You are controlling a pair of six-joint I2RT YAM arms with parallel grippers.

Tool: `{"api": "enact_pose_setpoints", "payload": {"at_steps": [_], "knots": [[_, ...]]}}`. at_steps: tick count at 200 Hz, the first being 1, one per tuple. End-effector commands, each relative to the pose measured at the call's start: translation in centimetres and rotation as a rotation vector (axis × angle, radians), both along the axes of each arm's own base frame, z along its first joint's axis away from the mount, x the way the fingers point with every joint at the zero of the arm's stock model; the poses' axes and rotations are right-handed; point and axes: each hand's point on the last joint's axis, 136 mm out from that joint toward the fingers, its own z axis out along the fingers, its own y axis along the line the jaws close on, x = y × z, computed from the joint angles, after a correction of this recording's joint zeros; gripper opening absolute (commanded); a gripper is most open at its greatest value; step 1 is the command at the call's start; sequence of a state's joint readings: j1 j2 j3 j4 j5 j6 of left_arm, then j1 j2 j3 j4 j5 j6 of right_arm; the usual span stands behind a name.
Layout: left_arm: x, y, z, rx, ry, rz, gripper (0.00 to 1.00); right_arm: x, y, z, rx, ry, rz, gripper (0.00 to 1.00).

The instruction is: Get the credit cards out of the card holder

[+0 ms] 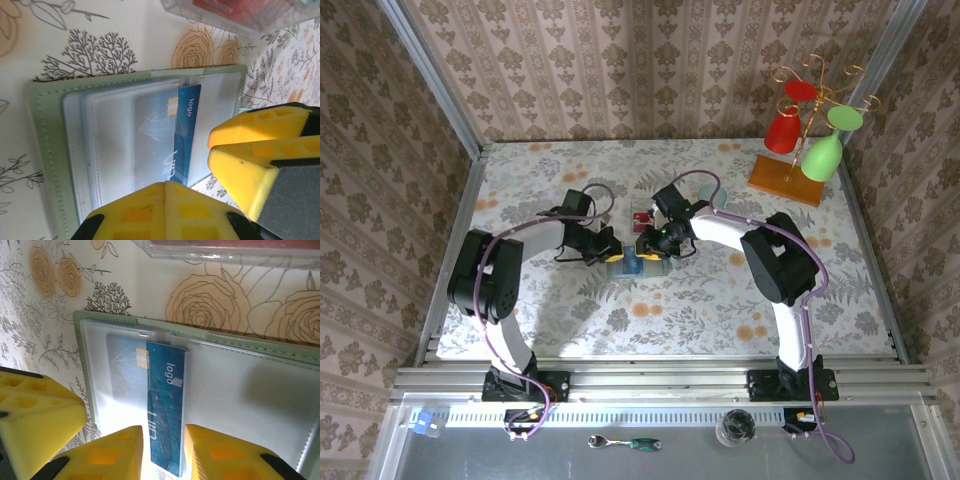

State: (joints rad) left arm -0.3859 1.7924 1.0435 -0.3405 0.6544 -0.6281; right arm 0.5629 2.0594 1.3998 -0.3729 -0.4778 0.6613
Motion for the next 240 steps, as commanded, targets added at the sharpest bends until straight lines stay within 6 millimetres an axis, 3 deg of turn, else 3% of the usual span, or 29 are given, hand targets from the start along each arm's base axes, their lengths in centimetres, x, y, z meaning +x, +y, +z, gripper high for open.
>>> {"api": "enact_pose_setpoints", "payload": {"at_steps": [1, 96, 192, 240], "knots": [[0.0, 0.0, -0.7, 0.011, 0.021, 0.002, 0.05, -0.1, 0.0, 1.1, 0.021, -0.009, -0.005, 0.29], [-1.1, 1.7, -3.6, 0.107, 0.06, 0.008, 0.01, 0.1, 1.1, 0.5, 0.07, 0.017, 0.017, 0.28], [-0.4, 1.8, -2.3, 0.08, 0.023, 0.028, 0.04, 0.2, 2.1, -0.7, 0.104, 0.052, 0.018, 0.28], [-0.4, 1.9, -2.1, 0.069, 0.014, 0.03, 0.12, 0.1, 2.4, -0.9, 0.109, 0.062, 0.022, 0.28]]}}
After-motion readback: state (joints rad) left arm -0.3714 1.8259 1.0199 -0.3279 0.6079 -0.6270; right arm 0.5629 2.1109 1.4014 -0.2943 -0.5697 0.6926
